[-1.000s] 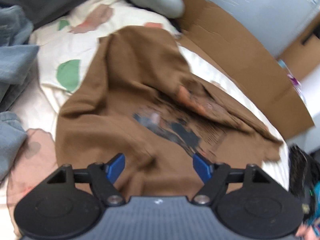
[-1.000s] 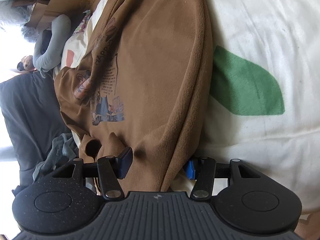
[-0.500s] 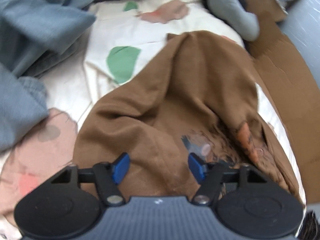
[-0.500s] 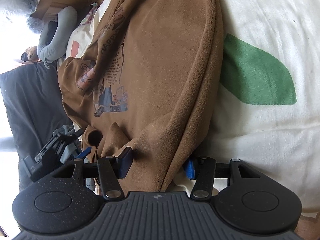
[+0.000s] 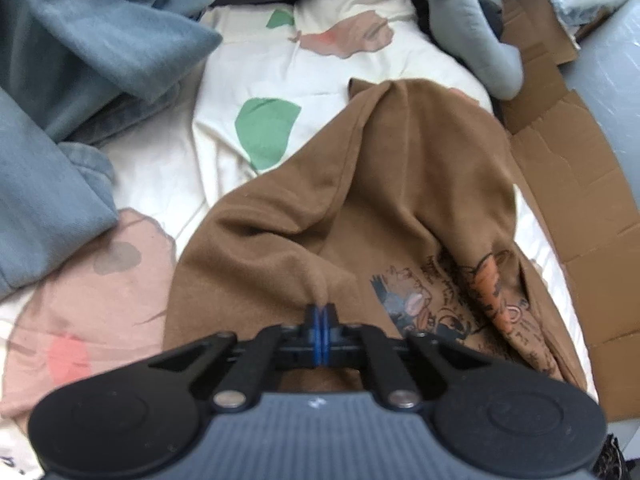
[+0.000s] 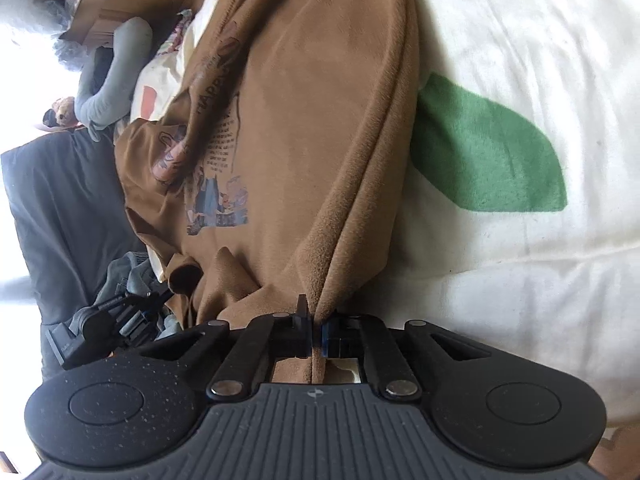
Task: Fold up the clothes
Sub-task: 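Regrasp the sweatshirt hem with both tools and lay it flat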
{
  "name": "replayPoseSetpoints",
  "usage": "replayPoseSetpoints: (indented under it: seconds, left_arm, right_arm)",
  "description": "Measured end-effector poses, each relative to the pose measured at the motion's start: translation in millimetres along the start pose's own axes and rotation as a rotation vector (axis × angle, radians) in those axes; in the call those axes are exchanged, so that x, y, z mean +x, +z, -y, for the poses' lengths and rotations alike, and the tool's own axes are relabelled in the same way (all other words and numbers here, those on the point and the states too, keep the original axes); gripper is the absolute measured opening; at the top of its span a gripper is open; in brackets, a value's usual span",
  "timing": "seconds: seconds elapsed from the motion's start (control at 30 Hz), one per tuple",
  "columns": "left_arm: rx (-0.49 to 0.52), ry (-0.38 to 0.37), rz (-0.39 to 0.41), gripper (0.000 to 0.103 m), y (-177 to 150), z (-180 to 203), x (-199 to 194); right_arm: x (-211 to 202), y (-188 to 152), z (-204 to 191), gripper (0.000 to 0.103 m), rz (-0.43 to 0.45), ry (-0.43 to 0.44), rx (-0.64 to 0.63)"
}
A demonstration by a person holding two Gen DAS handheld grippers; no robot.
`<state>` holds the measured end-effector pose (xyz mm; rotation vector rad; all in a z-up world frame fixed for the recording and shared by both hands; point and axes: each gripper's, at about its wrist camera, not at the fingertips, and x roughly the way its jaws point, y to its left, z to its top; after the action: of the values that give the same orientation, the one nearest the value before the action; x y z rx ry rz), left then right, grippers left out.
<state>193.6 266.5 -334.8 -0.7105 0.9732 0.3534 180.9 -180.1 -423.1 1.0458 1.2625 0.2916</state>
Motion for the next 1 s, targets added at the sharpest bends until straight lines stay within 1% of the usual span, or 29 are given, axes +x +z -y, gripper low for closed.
replayPoseSetpoints:
  seconds: [0.17,0.33,0.53,0.7,0.83,1.0]
  left_arm:
    - [0.058,-0.012,0.009,0.001,3,-7,-35]
    - [0.11,0.011,0.015,0.0,8,-20,-71]
    - [0.145,0.042,0.018,0.0,14,-34,-107]
    - [0.161,0.042,0.035,0.0,18,-40,-141]
    - [0.172,0.02,0.034,0.0,14,-40,-165]
    - [0.162,-0.005,0.006,0.0,-5,-46,-190]
  right_arm:
    - [-19,2,-2,0.0,0.011,-0.019,-0.026]
    - [-41,5,-3,0.0,0.029,-0.055,-0.069]
    - [-68,10,-4,0.0,0.054,-0.092,-0.116]
    - [-93,17,-12,0.0,0.086,-0.133,-0.14]
    - [-119,23,-18,0.0,0.111,-0.179,-0.161]
    - [-156,25,-25,0.0,0.127,-0.234,-0.202]
